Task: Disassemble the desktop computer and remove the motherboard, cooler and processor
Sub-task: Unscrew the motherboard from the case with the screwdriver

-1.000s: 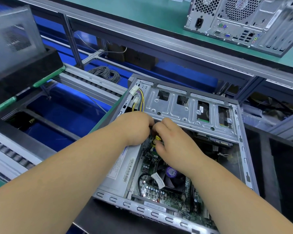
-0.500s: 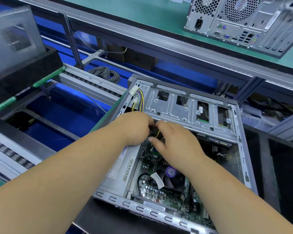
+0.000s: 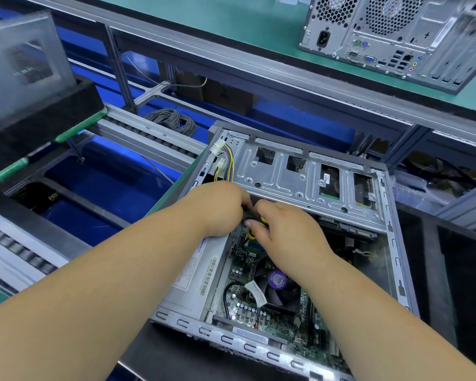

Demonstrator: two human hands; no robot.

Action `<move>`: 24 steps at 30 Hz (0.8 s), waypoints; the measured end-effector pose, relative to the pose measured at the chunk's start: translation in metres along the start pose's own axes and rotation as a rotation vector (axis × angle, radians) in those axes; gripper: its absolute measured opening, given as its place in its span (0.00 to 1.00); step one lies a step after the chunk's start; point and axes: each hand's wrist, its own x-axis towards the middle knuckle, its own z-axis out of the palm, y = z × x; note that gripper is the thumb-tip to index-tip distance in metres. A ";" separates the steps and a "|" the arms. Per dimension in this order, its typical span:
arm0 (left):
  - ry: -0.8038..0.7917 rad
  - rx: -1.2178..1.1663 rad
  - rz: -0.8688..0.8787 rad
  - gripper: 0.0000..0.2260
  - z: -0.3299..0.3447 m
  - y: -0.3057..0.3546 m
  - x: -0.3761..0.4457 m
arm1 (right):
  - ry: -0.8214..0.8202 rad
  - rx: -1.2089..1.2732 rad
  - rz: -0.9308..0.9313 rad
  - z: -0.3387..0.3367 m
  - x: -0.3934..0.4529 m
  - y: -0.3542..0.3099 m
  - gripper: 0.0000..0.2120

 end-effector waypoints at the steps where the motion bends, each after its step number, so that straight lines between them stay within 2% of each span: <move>1: 0.003 -0.001 -0.009 0.16 0.000 0.000 0.000 | -0.011 0.031 -0.015 0.001 0.000 0.000 0.12; 5: -0.004 -0.001 -0.025 0.17 0.002 0.000 0.001 | -0.006 0.103 -0.013 0.001 0.000 -0.001 0.12; 10: -0.010 -0.017 -0.009 0.17 0.000 0.001 0.000 | 0.023 -0.051 0.040 0.002 -0.001 0.000 0.15; 13: 0.001 -0.012 -0.028 0.15 0.001 0.001 0.000 | -0.008 0.061 -0.002 0.004 0.000 -0.001 0.13; 16: 0.000 0.000 -0.032 0.16 0.002 0.000 0.000 | -0.023 0.140 0.006 0.003 -0.001 -0.001 0.15; 21: -0.010 0.018 -0.016 0.17 0.000 0.001 0.000 | -0.013 -0.034 0.041 0.004 -0.002 -0.001 0.16; 24: 0.002 0.027 -0.027 0.15 0.001 0.001 0.000 | -0.047 0.119 0.023 0.004 -0.001 -0.002 0.12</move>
